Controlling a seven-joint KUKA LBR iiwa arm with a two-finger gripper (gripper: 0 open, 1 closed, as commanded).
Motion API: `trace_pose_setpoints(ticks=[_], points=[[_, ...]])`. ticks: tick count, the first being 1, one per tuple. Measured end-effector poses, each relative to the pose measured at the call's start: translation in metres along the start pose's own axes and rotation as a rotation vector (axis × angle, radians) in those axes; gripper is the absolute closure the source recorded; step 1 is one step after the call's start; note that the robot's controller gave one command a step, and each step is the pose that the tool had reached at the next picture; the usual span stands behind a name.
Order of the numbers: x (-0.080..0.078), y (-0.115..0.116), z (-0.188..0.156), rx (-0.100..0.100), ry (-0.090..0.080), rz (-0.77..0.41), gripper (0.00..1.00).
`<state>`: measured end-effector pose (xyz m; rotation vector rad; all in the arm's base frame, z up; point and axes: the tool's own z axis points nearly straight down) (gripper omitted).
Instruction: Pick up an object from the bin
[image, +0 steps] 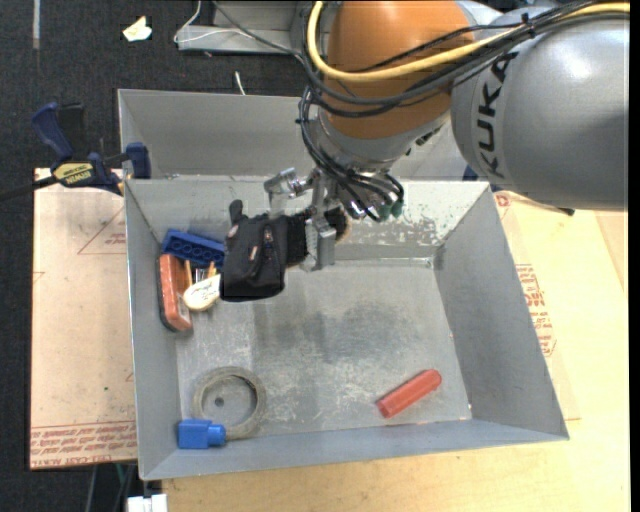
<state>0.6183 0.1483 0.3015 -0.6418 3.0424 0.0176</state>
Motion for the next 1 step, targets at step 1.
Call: trace_pose_setpoints(ticks=[1], points=[[0.0281, 0.0102, 0.0644, -0.003, 0.010, -0.181, 1.00]])
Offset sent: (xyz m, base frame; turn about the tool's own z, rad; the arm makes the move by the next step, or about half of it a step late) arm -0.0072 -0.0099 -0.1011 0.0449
